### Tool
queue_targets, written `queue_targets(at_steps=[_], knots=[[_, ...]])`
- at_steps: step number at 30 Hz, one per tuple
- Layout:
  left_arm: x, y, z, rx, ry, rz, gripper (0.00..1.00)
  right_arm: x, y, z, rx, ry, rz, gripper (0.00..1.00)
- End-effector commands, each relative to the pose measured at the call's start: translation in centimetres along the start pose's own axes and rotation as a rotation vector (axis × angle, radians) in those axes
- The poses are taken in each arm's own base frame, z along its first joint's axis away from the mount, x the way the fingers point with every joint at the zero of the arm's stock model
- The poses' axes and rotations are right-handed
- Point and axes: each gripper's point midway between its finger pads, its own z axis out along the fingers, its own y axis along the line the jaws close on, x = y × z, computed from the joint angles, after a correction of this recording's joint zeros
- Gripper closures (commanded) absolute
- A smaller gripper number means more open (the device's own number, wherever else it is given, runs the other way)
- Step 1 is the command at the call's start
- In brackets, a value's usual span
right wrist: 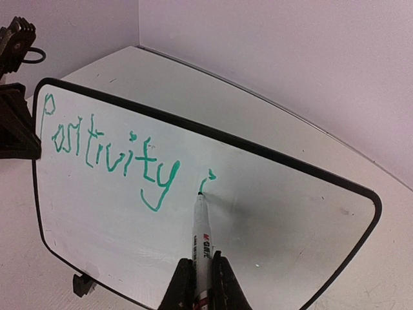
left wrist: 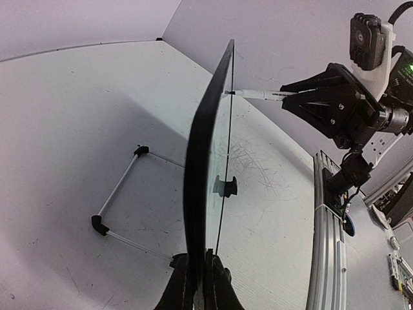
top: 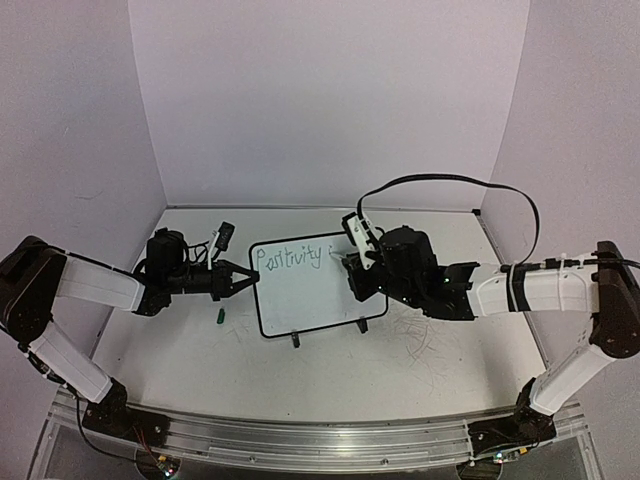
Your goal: Write a sentence on the whiteboard
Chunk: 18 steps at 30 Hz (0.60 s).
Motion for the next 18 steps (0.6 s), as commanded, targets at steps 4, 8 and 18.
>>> queue_targets(at_steps=[4, 8, 18], knots=[[-2.4, -0.5, -0.4, -0.009, -0.064, 0.088, 1.00, 0.2, 0.3, 0.2, -0.010, 0.004, 0.020, 1.00], [-2.3, -0.5, -0.4, -0.010, -0.061, 0.085, 1.00, 0.5, 0.5, 0.4, -0.019, 0.012, 0.021, 1.00], [-2.3, -0.5, -0.4, -0.010, -0.062, 0.087, 1.00, 1.1, 0.6, 0.4, -0.023, 0.026, 0.030, 1.00]])
